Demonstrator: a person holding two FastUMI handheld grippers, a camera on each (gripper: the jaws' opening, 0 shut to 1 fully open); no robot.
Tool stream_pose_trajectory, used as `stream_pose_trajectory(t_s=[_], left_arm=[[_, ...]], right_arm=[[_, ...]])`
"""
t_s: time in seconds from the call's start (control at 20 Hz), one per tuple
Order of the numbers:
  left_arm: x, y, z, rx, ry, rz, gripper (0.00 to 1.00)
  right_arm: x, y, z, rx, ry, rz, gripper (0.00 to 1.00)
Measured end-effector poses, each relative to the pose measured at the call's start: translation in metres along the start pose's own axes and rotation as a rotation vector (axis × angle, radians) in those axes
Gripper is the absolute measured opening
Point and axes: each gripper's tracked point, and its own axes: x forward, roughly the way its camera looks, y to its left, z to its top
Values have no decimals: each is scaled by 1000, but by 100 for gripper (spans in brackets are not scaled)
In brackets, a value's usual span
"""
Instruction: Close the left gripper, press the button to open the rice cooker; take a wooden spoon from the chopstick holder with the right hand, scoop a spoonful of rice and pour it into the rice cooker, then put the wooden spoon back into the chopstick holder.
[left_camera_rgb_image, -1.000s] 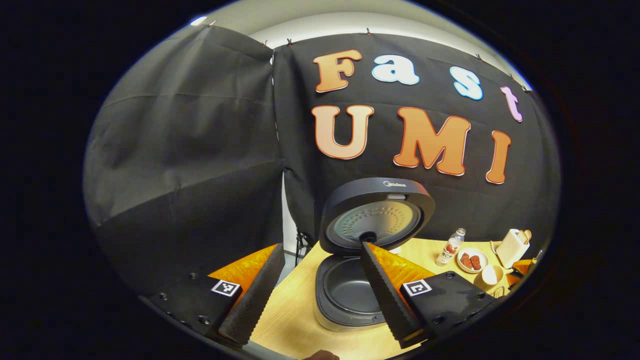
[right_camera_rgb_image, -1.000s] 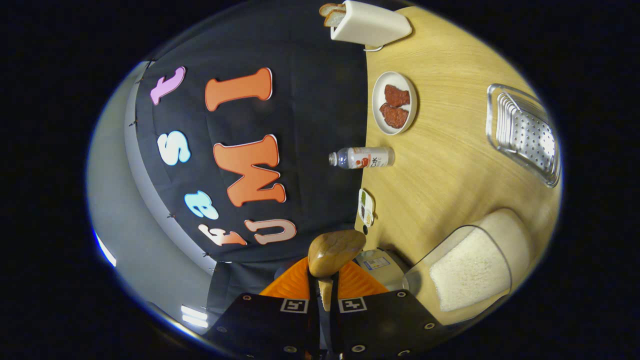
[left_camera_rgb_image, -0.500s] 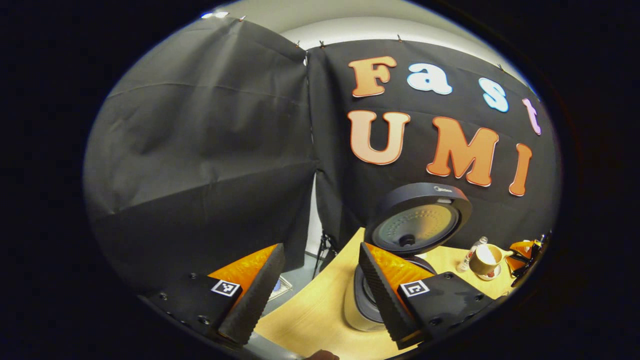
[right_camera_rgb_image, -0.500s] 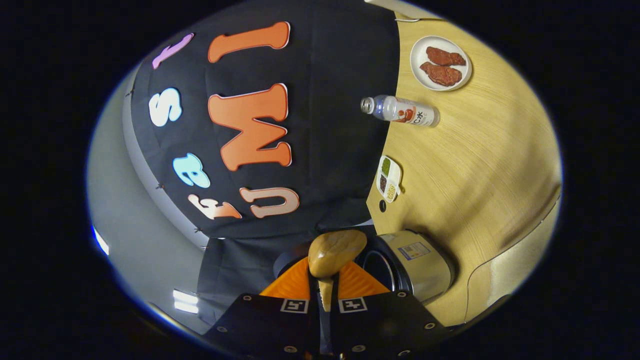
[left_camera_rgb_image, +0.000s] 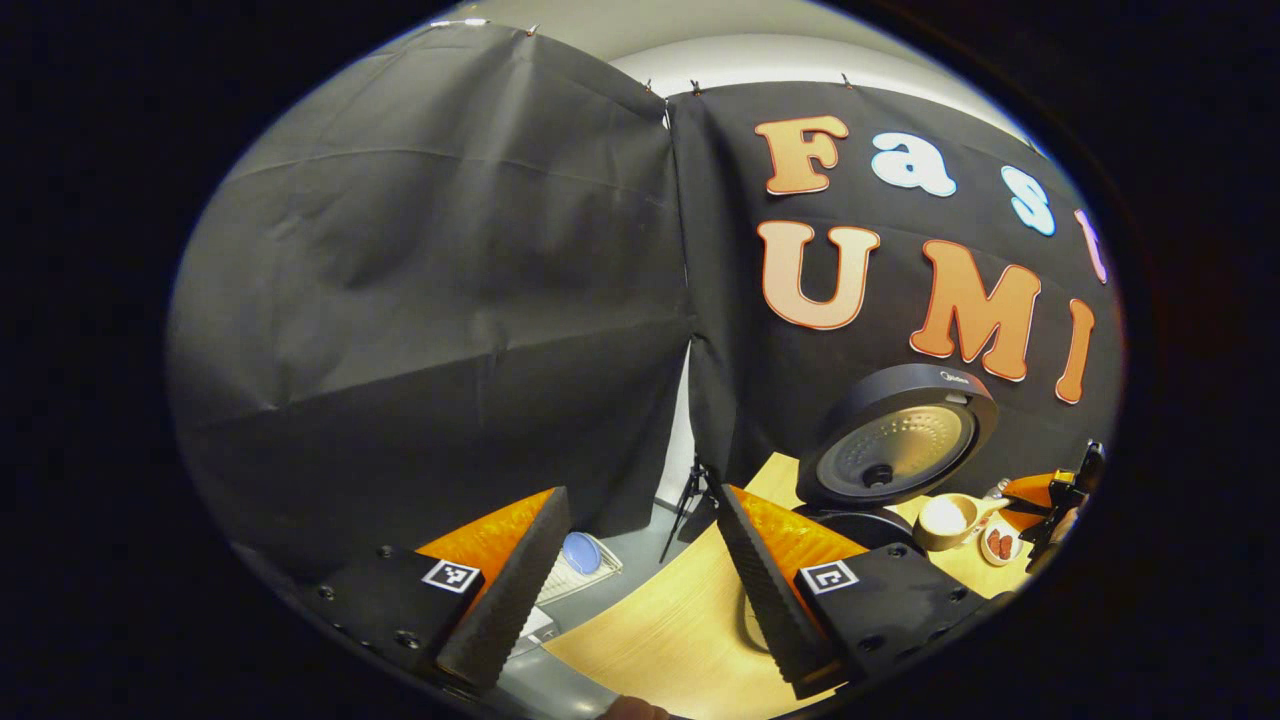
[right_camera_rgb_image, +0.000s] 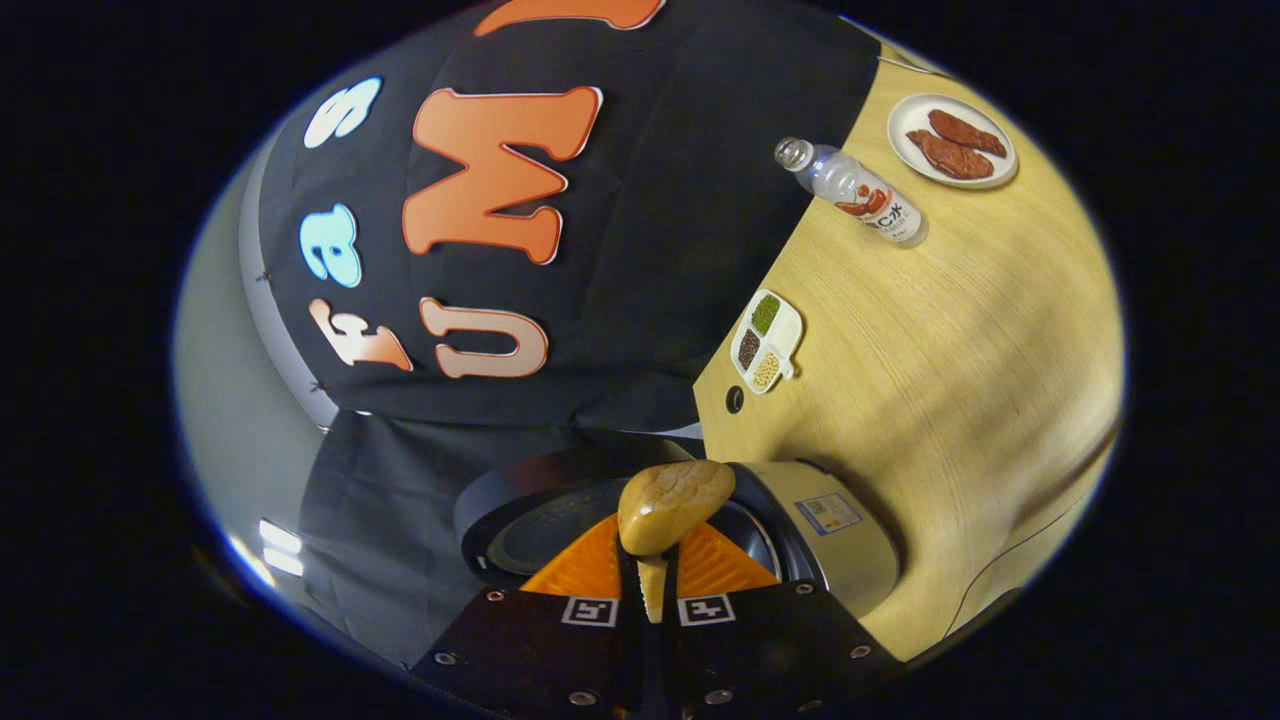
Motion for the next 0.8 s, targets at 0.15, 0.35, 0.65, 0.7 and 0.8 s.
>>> stream_pose_trajectory(t_s=[0.15,0.35,0.65,0.7,0.8], left_arm=[[-6,5,4,9,-18,13,100],[-11,13,3,30,-22,26,100],[-13,23,1,29,-18,46,100],[-14,24,0,29,-16,44,100],[-15,23,-1,29,-12,37,100]], right_arm=[[11,3,-10,-92,10,-33,8],[22,11,-18,-219,-5,-65,8],[28,29,-30,-449,-35,-85,8],[27,33,-31,-497,-43,-87,8],[27,41,-31,-595,-62,-98,8]])
